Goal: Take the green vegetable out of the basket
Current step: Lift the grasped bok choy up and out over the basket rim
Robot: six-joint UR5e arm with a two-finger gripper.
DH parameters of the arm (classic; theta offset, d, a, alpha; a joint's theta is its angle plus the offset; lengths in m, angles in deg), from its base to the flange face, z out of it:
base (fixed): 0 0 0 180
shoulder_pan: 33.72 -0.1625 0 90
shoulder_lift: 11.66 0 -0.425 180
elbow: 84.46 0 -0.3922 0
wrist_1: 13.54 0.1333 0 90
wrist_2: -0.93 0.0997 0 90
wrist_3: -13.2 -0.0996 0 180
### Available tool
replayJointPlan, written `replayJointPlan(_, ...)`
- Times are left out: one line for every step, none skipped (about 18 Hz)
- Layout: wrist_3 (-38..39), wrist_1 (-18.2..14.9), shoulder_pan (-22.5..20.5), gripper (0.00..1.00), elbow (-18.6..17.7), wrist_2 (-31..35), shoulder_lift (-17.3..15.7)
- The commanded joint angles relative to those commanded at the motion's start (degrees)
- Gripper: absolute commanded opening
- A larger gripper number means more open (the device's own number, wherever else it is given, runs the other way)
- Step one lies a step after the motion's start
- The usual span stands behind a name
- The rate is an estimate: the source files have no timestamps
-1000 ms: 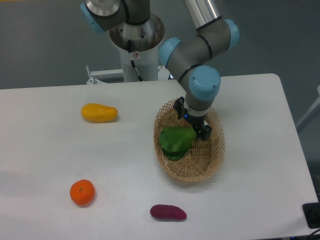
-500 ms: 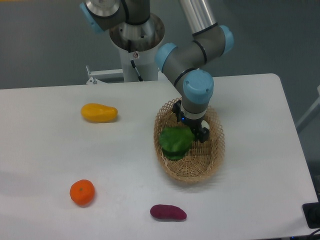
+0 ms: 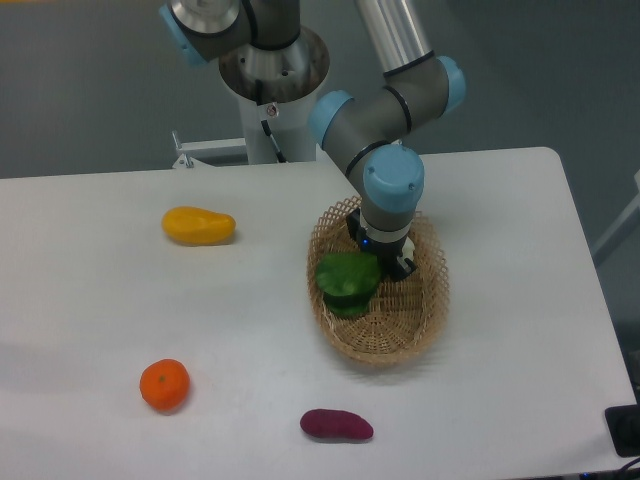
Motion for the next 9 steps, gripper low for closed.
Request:
replayJointPlan(0.09, -0.09, -0.09, 0.51, 0.44, 0.00, -0.26)
replayJointPlan(0.26, -0.26, -0.09, 0.51, 0.97, -0.09, -0.44)
replayJointPlan(0.44, -0.53, -0.17, 0.51, 1.49, -0.09, -0.61)
replayJointPlan(0.44, -0.79, -0.26, 0.51, 2.11, 0.00, -0.70)
replayJointPlan(0.44, -0.88, -0.44, 0.52, 2.55, 0.00, -0.70)
replayJointPlan(0.44, -0.88, -0.53, 0.52, 3.16, 0.00, -1.05)
replayJointPlan(0.35, -0.97, -0.53, 0.52, 3.78, 0.00, -1.49)
replayJointPlan(0.35, -1.40, -0.79, 0.52, 4.48, 0.00, -1.76)
replayJointPlan(0.35, -2.37, -1.05, 0.51, 5.62, 0.00, -1.76)
